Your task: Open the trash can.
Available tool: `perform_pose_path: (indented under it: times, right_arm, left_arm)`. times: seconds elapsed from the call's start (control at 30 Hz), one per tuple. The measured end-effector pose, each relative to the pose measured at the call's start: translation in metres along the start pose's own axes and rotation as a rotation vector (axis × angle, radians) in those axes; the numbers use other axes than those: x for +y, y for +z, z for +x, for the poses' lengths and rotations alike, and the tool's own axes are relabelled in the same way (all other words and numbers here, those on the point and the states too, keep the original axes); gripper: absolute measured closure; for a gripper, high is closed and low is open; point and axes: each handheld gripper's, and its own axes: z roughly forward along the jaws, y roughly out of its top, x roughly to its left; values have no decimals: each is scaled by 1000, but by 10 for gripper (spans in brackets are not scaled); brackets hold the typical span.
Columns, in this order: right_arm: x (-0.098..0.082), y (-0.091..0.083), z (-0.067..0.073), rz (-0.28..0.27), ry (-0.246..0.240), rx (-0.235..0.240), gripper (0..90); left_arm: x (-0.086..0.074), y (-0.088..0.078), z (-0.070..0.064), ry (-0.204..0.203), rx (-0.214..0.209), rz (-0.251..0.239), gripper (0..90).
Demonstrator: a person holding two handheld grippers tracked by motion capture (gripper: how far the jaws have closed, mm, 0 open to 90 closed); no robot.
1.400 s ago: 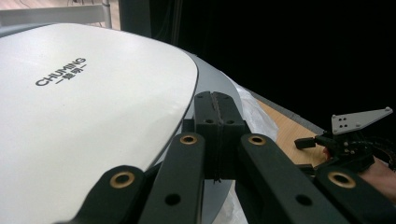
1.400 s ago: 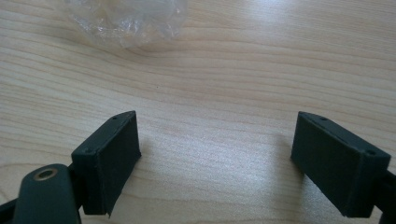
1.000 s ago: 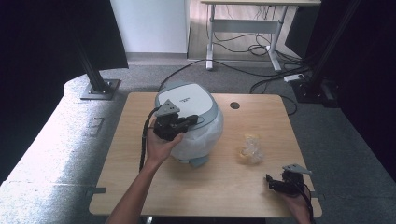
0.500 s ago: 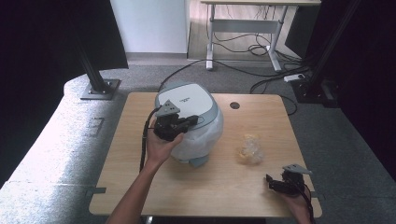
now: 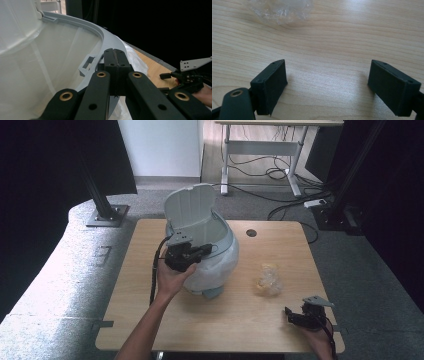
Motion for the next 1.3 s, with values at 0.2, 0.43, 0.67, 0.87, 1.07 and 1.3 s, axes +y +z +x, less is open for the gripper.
perform_pose_path:
  times: [0.2, 0.43, 0.67, 0.87, 1.07, 1.3]
  right_arm:
    - [0, 0, 0, 0, 1, 0, 148]
    - [0, 0, 0, 1, -1, 2, 148]
    - [-1, -1, 0, -1, -3, 4, 148]
    - [-1, -1, 0, 0, -3, 5, 148]
    - [-1, -1, 0, 0, -3, 5, 148]
    - [-1, -1, 0, 0, -3, 5, 148]
  left_arm:
    - [0, -1, 3, -21, -36, -5, 899]
    - [-3, -19, 0, -17, -16, -71, 768]
    - [-26, -52, 1, -15, 51, -71, 388]
    - [-56, -70, 9, -5, 88, -36, 282]
    - [-99, -76, 25, -27, 148, 31, 216]
    - [-148, -74, 44, -81, 169, 80, 210]
